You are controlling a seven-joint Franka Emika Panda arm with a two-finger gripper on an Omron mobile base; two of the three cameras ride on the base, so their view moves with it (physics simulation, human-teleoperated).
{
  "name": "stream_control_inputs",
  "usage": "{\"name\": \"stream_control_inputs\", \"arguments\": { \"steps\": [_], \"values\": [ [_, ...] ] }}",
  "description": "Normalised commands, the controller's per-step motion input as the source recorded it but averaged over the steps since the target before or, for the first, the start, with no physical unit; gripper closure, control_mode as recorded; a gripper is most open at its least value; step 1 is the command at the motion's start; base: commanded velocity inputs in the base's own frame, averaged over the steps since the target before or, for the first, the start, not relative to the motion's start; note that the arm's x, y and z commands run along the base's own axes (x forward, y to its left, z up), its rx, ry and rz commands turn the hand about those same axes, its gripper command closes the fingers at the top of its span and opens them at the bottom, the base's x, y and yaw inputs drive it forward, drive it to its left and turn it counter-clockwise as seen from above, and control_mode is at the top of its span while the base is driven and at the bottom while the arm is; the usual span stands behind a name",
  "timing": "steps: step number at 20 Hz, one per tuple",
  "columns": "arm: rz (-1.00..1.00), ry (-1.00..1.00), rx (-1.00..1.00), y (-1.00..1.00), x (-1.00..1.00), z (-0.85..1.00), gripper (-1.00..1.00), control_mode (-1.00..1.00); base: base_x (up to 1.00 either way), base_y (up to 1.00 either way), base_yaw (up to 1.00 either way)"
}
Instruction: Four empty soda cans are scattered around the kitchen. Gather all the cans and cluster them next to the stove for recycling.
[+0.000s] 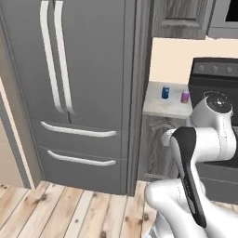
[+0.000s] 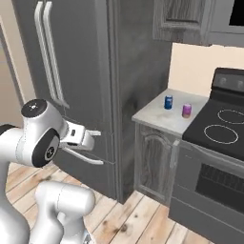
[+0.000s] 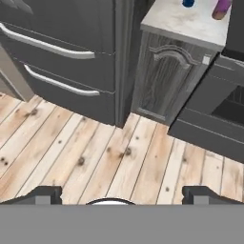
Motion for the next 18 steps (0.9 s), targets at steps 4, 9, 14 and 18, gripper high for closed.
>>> {"name": "stream_control_inputs", "arguments": {
  "steps": [4, 9, 14, 18],
  "values": [
    [0.0, 0.0, 0.0, 0.0, 0.0, 0.0, -1.0, 1.0, 0.0, 0.0, 0.5],
    [0.0, 0.0, 0.0, 0.0, 0.0, 0.0, -1.0, 1.0, 0.0, 0.0, 0.5],
    [0.0, 0.0, 0.0, 0.0, 0.0, 0.0, -1.0, 1.0, -0.04, 0.0, 0.5],
    [0.0, 0.0, 0.0, 0.0, 0.0, 0.0, -1.0, 1.0, -0.03, 0.02, 0.5]
  ]
}}
